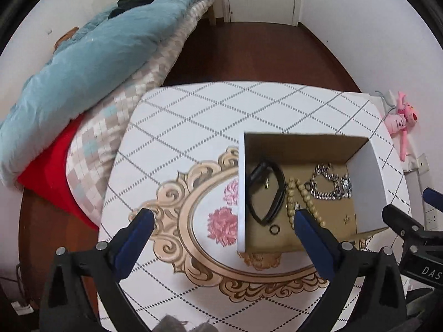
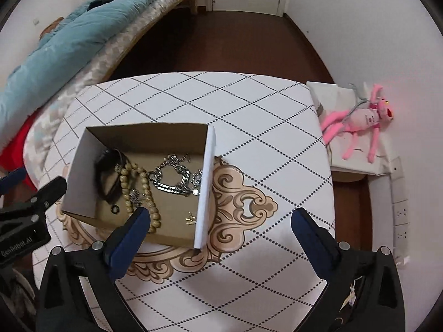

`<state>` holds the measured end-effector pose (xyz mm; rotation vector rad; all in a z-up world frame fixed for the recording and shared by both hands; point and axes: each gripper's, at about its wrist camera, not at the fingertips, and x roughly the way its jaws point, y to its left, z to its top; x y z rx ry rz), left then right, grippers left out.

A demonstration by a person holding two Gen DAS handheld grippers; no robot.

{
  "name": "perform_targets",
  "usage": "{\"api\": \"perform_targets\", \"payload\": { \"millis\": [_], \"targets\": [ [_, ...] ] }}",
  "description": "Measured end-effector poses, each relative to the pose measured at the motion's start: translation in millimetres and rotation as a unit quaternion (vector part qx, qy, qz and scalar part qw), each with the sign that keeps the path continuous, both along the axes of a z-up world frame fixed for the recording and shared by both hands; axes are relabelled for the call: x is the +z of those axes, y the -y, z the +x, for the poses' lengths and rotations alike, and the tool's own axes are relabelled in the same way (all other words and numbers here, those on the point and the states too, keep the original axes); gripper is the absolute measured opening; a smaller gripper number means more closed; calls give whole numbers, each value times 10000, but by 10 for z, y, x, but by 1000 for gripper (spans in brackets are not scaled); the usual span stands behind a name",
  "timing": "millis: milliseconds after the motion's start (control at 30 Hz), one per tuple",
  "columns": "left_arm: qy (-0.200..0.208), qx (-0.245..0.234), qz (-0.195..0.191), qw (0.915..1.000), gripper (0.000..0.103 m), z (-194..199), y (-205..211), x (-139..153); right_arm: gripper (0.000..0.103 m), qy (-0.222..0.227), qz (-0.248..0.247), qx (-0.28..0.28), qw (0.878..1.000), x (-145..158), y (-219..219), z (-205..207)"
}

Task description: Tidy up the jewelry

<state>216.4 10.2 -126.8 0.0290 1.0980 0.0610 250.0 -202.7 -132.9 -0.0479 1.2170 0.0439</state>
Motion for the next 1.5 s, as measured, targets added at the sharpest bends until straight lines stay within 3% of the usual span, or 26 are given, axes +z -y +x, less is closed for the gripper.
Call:
{"api": "perform_targets", "payload": {
  "millis": [367, 600, 867, 1300, 1500],
  "targets": [
    [61, 31, -104, 9999, 103, -91, 34, 25, 103, 46, -40, -124, 9999, -24, -14, -81],
    [157, 4, -244, 9996, 103, -290, 53, 250, 103, 288, 19, -240, 9993, 232, 42, -254],
    [573, -154, -335, 9977, 103, -791, 162, 810, 103, 751, 139, -392, 9963, 806, 137, -732],
    [1426, -150, -344, 9891, 103, -1678, 219, 1888, 103, 1803, 127, -437, 9826, 2086, 202, -1714],
    [1425, -184, -468, 9885, 103, -1850, 246, 2105, 103, 2061, 144, -457, 9774, 2459, 217, -2050]
  ]
}}
